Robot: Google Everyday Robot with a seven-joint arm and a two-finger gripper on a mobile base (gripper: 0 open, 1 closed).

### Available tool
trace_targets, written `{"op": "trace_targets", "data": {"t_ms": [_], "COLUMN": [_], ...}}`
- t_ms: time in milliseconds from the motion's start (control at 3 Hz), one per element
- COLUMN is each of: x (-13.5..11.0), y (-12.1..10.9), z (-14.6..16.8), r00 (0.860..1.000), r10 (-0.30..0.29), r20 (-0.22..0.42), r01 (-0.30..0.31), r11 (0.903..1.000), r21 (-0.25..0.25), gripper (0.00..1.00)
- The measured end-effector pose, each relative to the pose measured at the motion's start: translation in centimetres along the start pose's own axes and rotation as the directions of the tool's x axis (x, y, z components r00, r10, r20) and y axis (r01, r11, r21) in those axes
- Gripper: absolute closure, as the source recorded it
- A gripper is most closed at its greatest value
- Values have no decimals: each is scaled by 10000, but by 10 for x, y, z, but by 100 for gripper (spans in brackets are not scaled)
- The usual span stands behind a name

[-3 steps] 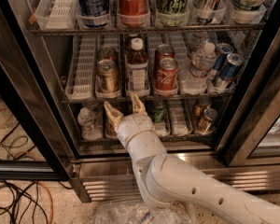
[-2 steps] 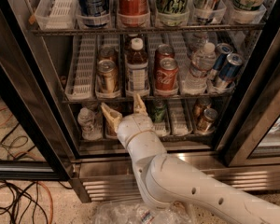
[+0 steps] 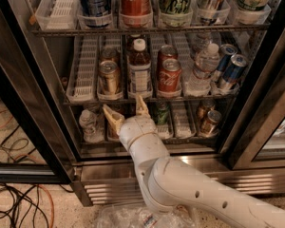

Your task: Pick orange can from middle shelf of fridge

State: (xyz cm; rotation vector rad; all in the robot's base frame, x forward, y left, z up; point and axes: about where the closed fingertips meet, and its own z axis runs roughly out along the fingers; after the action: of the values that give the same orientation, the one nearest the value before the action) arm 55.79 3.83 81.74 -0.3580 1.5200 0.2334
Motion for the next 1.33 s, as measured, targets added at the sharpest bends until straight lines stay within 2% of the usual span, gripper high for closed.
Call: {"op": "trace_targets", "data": {"t_ms": [333,667,1333], "x": [0,-5,-12], "y": [0,1,6], "z": [0,7,29], "r00": [10000,9996,9996], "r10": [-10,-269,-287], "r20": [-4,-51,19], "r01": [10,270,287], "r11": [10000,9996,9995], "r21": [10,128,-99], "gripper": [38,28,27]}}
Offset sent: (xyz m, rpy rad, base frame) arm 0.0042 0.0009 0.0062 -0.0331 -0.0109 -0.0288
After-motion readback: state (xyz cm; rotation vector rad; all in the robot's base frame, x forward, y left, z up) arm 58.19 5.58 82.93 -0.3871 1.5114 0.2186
